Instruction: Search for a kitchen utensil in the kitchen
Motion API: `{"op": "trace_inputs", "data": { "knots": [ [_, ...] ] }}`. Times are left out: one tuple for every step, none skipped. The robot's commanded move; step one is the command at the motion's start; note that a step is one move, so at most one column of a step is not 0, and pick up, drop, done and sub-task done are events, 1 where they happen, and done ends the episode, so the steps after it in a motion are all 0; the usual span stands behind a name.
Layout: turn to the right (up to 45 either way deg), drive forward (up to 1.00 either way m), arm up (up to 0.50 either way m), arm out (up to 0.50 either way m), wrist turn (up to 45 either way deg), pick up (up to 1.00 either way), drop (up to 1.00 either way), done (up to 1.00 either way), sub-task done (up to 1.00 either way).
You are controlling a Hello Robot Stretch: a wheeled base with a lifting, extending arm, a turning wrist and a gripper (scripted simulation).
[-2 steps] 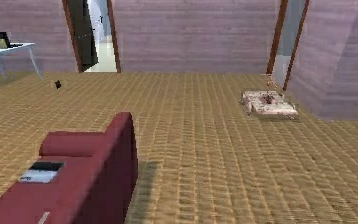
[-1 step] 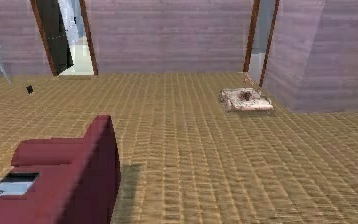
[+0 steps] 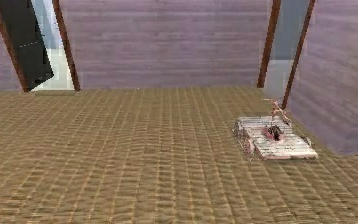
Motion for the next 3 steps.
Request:
{"op": "trace_inputs", "data": {
  "knots": [
    [3.0, 0.00, 0.00, 0.00, 0.0, 0.00, 0.00, 0.00, 0.00],
    [0.0, 1.00, 0.00, 0.00, 0.0, 0.00, 0.00, 0.00, 0.00],
    [0.0, 1.00, 0.00, 0.00, 0.0, 0.00, 0.00, 0.00, 0.00]
  ]
}}
